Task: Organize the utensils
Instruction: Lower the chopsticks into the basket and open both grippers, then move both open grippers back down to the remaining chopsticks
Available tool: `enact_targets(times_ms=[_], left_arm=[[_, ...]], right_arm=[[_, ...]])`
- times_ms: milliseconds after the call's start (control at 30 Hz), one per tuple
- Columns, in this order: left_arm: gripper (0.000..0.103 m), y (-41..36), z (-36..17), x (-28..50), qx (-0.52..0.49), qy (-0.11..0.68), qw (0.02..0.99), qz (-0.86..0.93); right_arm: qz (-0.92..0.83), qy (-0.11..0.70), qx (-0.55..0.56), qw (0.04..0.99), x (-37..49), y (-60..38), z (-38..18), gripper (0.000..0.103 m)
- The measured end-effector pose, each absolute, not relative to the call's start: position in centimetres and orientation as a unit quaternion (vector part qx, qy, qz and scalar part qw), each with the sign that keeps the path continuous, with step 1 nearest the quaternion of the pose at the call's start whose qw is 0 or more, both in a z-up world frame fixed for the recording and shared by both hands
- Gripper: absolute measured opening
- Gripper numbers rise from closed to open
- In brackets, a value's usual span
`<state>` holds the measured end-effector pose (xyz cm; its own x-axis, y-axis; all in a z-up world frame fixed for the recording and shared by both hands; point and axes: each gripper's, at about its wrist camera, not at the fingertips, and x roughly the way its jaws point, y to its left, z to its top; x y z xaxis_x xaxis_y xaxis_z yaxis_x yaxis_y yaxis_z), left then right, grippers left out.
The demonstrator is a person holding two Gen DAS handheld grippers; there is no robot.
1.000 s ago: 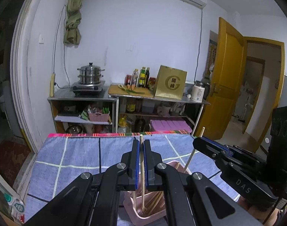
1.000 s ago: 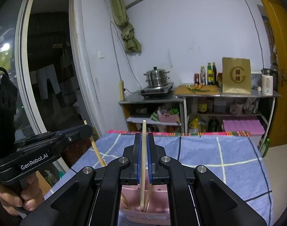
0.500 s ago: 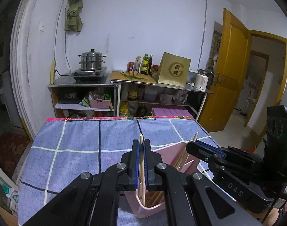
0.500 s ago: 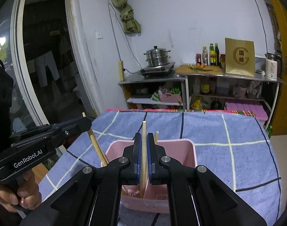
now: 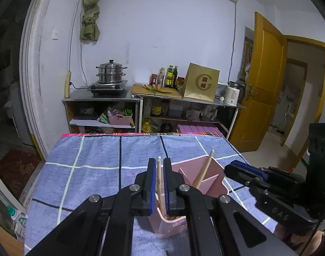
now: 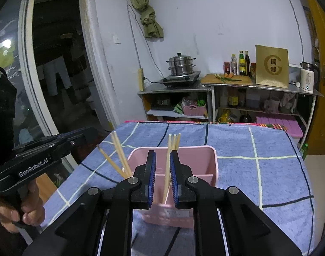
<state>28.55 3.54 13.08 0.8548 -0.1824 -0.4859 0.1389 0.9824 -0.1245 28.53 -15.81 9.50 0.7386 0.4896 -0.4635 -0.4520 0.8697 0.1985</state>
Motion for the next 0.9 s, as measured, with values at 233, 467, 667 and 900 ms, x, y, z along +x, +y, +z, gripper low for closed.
enact_targets(times_ms=[233, 467, 667, 900], left_arm=[[0.012, 3.5, 12.5, 24.6, -0.039, 0.254, 0.963, -0.084], [0.013, 2.3, 9.7, 21.4, -0.027, 0.279, 0.955, -0.098], [0.013, 1.1, 6.1, 19.4, -0.023, 0.317, 0.942, -0.111], [0.013, 0.9, 2.8, 18.4, -0.034, 0.356, 0.927, -0.11]], right_arm=[[0.25, 0.251, 0.035, 0.935, 25.0, -17.3, 9.6, 0.014], [0.247, 0.279, 0.026, 0.928, 21.9, -18.3, 7.5, 0.014], [0.24, 0.308, 0.019, 0.921, 20.0, -18.7, 5.1, 0.014], [0.237, 0.335, 0.018, 0.912, 19.0, -19.0, 2.8, 0.014]])
